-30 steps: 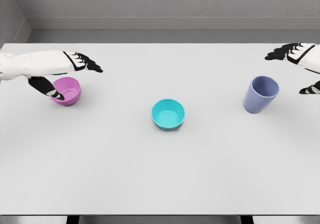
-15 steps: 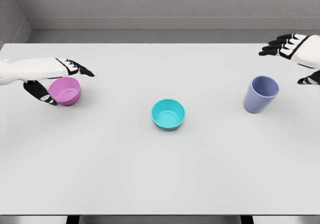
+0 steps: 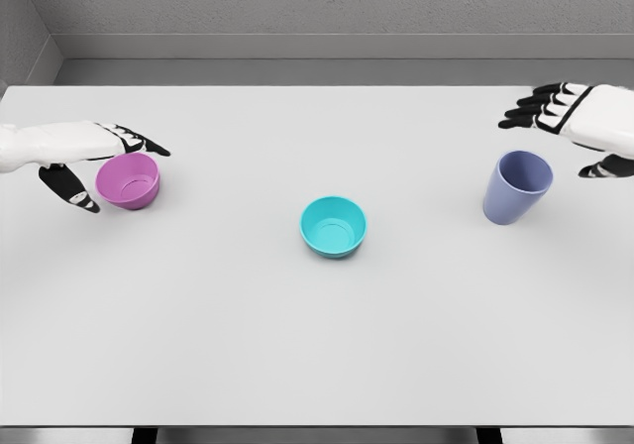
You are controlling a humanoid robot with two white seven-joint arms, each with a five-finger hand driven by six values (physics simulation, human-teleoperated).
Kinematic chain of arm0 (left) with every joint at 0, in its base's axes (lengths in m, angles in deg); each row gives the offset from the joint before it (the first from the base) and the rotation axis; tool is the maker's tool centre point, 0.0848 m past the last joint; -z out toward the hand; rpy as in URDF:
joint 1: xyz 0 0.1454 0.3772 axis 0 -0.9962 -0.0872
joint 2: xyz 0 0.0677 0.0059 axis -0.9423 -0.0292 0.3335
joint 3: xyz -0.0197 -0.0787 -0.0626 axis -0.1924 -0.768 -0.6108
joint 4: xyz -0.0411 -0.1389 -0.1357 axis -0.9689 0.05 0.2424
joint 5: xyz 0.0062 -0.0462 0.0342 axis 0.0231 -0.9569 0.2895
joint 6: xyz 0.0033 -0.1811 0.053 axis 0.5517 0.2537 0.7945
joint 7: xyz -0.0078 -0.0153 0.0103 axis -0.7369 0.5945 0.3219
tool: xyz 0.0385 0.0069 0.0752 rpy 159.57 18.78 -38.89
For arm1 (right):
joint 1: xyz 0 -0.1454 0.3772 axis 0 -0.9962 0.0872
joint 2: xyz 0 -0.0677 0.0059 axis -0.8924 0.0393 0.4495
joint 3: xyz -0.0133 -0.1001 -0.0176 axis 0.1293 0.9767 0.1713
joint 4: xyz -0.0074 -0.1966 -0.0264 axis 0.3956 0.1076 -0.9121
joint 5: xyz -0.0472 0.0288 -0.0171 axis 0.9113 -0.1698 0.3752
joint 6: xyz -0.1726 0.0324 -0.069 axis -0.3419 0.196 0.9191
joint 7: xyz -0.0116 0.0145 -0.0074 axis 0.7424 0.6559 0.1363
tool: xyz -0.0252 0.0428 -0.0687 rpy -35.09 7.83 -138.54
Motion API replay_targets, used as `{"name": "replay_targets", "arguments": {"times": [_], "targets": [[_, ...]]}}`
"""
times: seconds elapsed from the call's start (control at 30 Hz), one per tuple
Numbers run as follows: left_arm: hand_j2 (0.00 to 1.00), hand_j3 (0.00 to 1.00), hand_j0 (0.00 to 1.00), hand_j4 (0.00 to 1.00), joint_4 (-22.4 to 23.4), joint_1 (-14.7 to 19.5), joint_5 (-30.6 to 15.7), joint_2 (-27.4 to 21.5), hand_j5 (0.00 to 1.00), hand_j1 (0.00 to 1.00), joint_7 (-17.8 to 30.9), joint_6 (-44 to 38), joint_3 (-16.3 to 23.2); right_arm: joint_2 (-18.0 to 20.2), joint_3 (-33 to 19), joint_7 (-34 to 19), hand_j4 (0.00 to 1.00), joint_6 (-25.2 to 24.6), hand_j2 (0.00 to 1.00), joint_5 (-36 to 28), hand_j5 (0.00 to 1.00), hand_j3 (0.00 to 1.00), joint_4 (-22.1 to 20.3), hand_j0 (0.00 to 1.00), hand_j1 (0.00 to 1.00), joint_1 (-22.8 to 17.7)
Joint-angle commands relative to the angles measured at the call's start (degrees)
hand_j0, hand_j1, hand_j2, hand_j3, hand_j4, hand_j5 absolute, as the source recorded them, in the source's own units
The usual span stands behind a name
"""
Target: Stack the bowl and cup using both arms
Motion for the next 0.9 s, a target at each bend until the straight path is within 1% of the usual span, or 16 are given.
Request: {"name": "replay_targets", "arguments": {"times": [0.0, 0.07, 0.17, 0.33, 0.53, 0.6, 0.67, 0.77, 0.87], "targets": [[1.0, 1.0, 1.0, 1.0, 0.16, 0.0, 1.08, 0.13, 1.0, 1.0, -0.02, -1.05, 0.12, 0.85, 1.36, 0.05, 1.0, -0.09, 1.0, -0.31, 1.0, 1.0, -0.76, 1.0, 1.0, 0.0], [1.0, 1.0, 1.0, 1.0, 0.25, 0.09, 1.08, 0.3, 1.0, 1.0, -0.02, -1.14, 0.12, 0.85, 1.63, 0.05, 1.0, -0.09, 1.0, -0.31, 1.0, 1.0, -0.76, 1.0, 1.0, 0.0], [1.0, 1.0, 1.0, 1.0, 1.83, 0.09, 1.17, 1.97, 1.0, 1.0, -0.02, -1.14, 0.12, 0.67, 2.94, 0.23, 1.0, -0.09, 1.0, -0.31, 1.0, 1.0, -1.37, 1.0, 1.0, 0.0], [1.0, 1.0, 1.0, 1.0, 3.94, 0.17, 2.05, 3.55, 1.0, 1.0, -0.02, -1.14, 0.12, -1.26, 3.56, 0.23, 1.0, -0.09, 1.0, -0.31, 1.0, 1.0, -1.46, 1.0, 1.0, 0.0], [1.0, 1.0, 1.0, 1.0, 4.47, 0.09, 2.49, 4.08, 1.0, 1.0, -0.02, -1.14, 0.21, -1.7, 3.91, 0.14, 1.0, -0.09, 1.0, -0.31, 1.0, 1.0, -1.73, 1.0, 1.0, 0.09], [1.0, 1.0, 1.0, 1.0, 5.96, 0.0, 2.58, 4.26, 1.0, 1.0, -0.02, -1.14, 0.47, -1.7, 4.26, 0.14, 1.0, -0.09, 1.0, -0.31, 1.0, 1.0, -1.99, 1.0, 1.0, 0.09], [1.0, 1.0, 1.0, 1.0, 7.1, 0.09, 3.28, 4.79, 1.0, 1.0, -0.02, -1.05, 0.47, -1.79, 4.35, 0.14, 1.0, -0.09, 1.0, -0.31, 1.0, 1.0, -1.99, 1.0, 1.0, 0.09], [1.0, 1.0, 1.0, 1.0, 7.28, 0.18, 4.95, 4.87, 1.0, 1.0, -0.02, -1.05, 0.47, -1.79, 4.61, 0.14, 1.0, -0.09, 1.0, -0.31, 1.0, 1.0, -1.9, 1.0, 1.0, 0.09], [1.0, 1.0, 1.0, 1.0, 7.63, 0.18, 5.65, 5.66, 1.0, 1.0, -0.02, -1.14, 0.47, -1.96, 4.7, 0.05, 1.0, -0.09, 1.0, -0.31, 1.0, 1.0, -1.64, 1.0, 1.0, 0.09]]}}
